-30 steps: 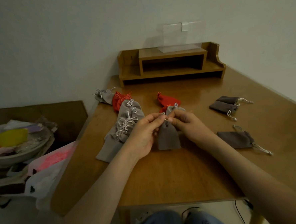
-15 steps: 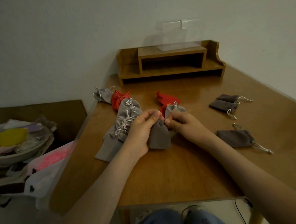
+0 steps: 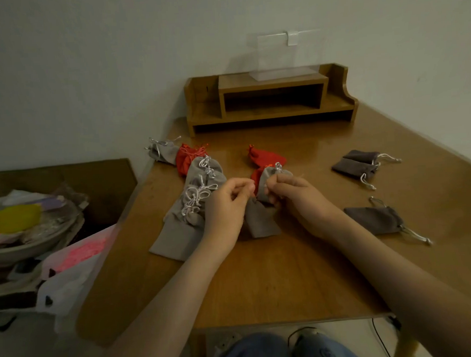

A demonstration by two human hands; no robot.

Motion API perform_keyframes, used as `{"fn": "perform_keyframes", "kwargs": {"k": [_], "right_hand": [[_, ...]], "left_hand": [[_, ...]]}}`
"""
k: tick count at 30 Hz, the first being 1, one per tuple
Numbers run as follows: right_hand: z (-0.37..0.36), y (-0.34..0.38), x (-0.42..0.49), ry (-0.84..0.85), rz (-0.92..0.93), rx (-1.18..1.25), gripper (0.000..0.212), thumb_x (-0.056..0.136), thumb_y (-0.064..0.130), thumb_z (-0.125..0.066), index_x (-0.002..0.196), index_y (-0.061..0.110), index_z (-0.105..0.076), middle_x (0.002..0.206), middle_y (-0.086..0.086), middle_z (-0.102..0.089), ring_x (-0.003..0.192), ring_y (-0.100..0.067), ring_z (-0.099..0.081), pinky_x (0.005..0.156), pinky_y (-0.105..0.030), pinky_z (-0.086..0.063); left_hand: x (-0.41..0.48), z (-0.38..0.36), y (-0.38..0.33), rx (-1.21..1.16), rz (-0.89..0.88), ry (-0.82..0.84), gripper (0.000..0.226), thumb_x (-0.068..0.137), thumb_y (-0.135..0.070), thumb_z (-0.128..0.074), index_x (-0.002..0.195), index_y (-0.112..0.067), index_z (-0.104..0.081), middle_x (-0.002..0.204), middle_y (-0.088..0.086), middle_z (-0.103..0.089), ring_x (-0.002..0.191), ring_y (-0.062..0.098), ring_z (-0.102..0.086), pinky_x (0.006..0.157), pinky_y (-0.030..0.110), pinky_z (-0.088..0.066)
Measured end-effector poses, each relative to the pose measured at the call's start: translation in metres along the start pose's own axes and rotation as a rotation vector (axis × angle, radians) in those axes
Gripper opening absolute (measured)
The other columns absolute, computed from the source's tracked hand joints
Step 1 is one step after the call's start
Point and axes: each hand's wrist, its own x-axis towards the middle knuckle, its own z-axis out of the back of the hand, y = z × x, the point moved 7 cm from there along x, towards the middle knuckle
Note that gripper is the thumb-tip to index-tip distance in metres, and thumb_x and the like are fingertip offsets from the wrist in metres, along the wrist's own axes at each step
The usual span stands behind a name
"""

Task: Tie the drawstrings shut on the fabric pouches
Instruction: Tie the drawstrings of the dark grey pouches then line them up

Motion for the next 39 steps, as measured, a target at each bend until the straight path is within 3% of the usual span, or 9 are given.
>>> {"fn": "perform_keyframes", "kwargs": {"k": [2, 5, 9, 13, 18, 22, 29, 34, 39], "right_hand": [[-0.004, 0.001, 0.000, 0.039, 0.019, 0.013, 0.022, 0.098, 0.012, -0.046, 0.081, 0.011, -0.060, 0.073, 0.001, -0.054, 0.067, -0.006, -0.052, 0.061, -0.014, -0.043], [-0.005, 0.002, 0.000, 0.051, 0.054, -0.029, 0.015, 0.097, 0.009, -0.049, 0.089, 0.011, -0.062, 0.080, -0.002, -0.056, 0.074, -0.010, -0.053, 0.064, -0.017, -0.043], [-0.007, 0.003, -0.001, 0.049, 0.105, -0.170, 0.014, 0.096, 0.007, -0.050, 0.095, 0.014, -0.062, 0.089, -0.007, -0.057, 0.077, -0.015, -0.052, 0.066, -0.020, -0.043], [-0.009, 0.007, -0.002, 0.020, 0.181, -0.239, 0.011, 0.094, 0.002, -0.053, 0.096, 0.010, -0.061, 0.083, 0.001, -0.058, 0.073, -0.001, -0.054, 0.066, -0.012, -0.043], [-0.006, 0.008, -0.001, -0.053, 0.229, -0.285, 0.008, 0.091, 0.000, -0.056, 0.096, 0.006, -0.059, 0.083, -0.002, -0.060, 0.073, -0.002, -0.056, 0.066, -0.012, -0.044], [-0.001, 0.008, -0.002, -0.124, 0.268, -0.355, 0.009, 0.089, -0.003, -0.057, 0.096, 0.002, -0.055, 0.087, -0.010, -0.063, 0.077, -0.009, -0.061, 0.067, -0.017, -0.047], [-0.007, 0.014, -0.005, -0.126, 0.369, -0.487, 0.013, 0.087, -0.010, -0.057, 0.094, 0.000, -0.053, 0.085, -0.002, -0.058, 0.078, 0.000, -0.058, 0.067, -0.009, -0.044], [-0.008, 0.013, -0.002, -0.123, 0.392, -0.514, 0.021, 0.089, -0.003, -0.058, 0.107, 0.005, -0.049, 0.083, -0.013, -0.061, 0.075, -0.012, -0.059, 0.065, -0.013, -0.043], [-0.009, 0.014, -0.002, -0.087, 0.411, -0.558, 0.028, 0.089, -0.001, -0.058, 0.113, 0.013, -0.062, 0.093, 0.004, -0.060, 0.085, -0.006, -0.056, 0.073, -0.012, -0.044]], "left_hand": [[0.001, -0.001, 0.005, -0.037, 0.048, 0.001, 0.004, 0.092, -0.020, -0.061, 0.096, -0.021, -0.061, 0.086, -0.010, -0.064, 0.080, -0.004, -0.060, 0.068, 0.010, -0.047], [0.003, -0.004, 0.010, -0.023, 0.063, 0.034, 0.009, 0.093, -0.021, -0.060, 0.094, -0.018, -0.068, 0.088, -0.005, -0.069, 0.086, 0.007, -0.064, 0.071, 0.021, -0.051], [0.004, -0.004, 0.013, -0.057, 0.086, 0.034, 0.016, 0.094, -0.020, -0.057, 0.083, -0.027, -0.068, 0.081, -0.005, -0.069, 0.081, 0.011, -0.065, 0.070, 0.029, -0.051], [0.003, -0.005, 0.013, -0.035, 0.082, 0.031, 0.019, 0.095, -0.020, -0.056, 0.083, -0.027, -0.068, 0.081, 0.001, -0.070, 0.081, 0.018, -0.065, 0.075, 0.041, -0.052], [-0.002, -0.007, -0.002, 0.090, -0.065, 0.053, 0.020, 0.098, -0.020, -0.050, 0.098, -0.010, -0.068, 0.076, 0.000, -0.063, 0.069, 0.007, -0.056, 0.060, 0.020, -0.041], [-0.007, -0.013, -0.013, 0.171, -0.176, 0.104, 0.016, 0.096, -0.019, -0.054, 0.098, -0.010, -0.067, 0.081, -0.008, -0.059, 0.071, -0.002, -0.052, 0.063, 0.009, -0.037], [-0.003, -0.012, -0.009, 0.190, -0.119, 0.083, 0.010, 0.088, -0.022, -0.066, 0.085, -0.015, -0.061, 0.073, -0.010, -0.057, 0.068, -0.001, -0.053, 0.060, 0.008, -0.039], [-0.001, -0.010, 0.003, -0.006, 0.002, 0.087, 0.010, 0.089, -0.025, -0.064, 0.079, -0.024, -0.065, 0.078, -0.007, -0.066, 0.078, 0.008, -0.061, 0.068, 0.022, -0.046], [0.001, -0.012, 0.010, -0.133, 0.061, 0.097, 0.017, 0.089, -0.022, -0.065, 0.073, -0.028, -0.067, 0.080, -0.005, -0.068, 0.085, 0.017, -0.065, 0.080, 0.040, -0.052]]}}
